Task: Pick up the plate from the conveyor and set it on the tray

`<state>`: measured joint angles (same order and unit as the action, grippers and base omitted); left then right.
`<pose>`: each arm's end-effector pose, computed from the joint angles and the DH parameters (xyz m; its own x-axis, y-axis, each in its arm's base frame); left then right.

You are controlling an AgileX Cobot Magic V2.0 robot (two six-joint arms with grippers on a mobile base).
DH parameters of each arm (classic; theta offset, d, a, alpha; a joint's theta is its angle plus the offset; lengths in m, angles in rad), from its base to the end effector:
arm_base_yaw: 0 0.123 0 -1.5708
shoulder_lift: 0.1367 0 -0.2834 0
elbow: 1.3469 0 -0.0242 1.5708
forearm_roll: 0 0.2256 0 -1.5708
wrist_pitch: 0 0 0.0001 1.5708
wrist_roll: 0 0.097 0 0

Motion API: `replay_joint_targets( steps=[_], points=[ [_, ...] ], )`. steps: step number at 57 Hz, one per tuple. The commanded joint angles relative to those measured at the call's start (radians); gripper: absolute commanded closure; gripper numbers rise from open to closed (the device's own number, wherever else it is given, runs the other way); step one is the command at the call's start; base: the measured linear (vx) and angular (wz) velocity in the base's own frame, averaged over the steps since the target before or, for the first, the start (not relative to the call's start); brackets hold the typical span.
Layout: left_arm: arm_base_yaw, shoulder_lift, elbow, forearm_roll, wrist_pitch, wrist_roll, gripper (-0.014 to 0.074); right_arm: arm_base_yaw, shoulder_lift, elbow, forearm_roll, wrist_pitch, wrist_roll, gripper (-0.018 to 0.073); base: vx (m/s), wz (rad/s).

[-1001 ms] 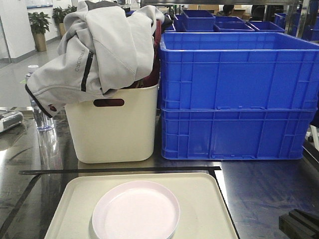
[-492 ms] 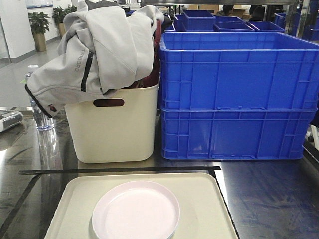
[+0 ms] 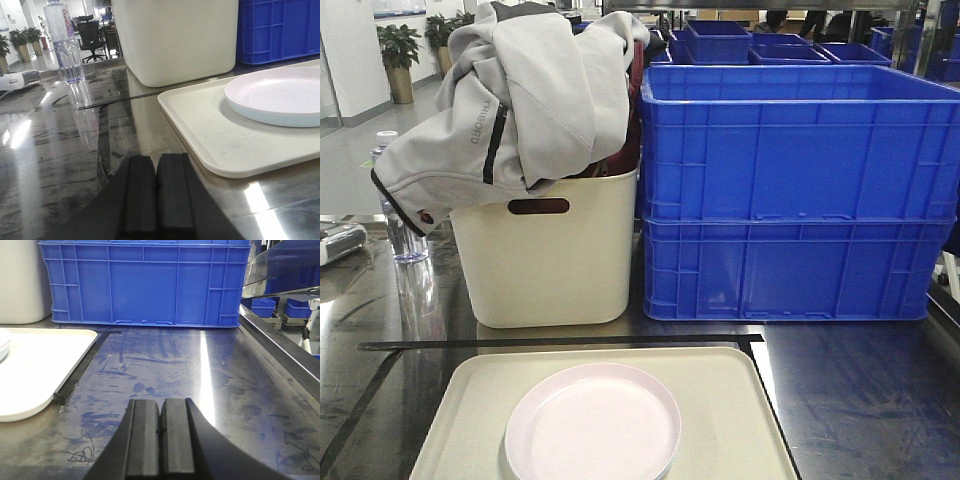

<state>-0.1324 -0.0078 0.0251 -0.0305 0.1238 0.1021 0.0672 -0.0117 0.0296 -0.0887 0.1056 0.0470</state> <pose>0.0388 -0.0055 0.1940 -0.0435 0.0782 -0.9960 0.1392 0.9877 0.0715 0.0391 0.0017 0.1945 -0.0334 -0.0435 -0.9985 -0.0593 0.9974 -0.0415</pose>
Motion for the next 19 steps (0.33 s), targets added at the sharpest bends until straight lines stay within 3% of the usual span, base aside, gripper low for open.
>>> replay_joint_targets(
  steps=[1,19],
  points=[
    [-0.005,-0.017,0.027,-0.011,-0.079,-0.002,0.0594,-0.006,-0.011,0.015,-0.014,-0.081,-0.010,0.0568,0.00,0.00],
    [-0.005,-0.017,0.027,-0.011,-0.079,-0.002,0.0594,-0.006,-0.010,0.015,-0.014,-0.082,-0.010,0.0568,0.00,0.00]
  ],
)
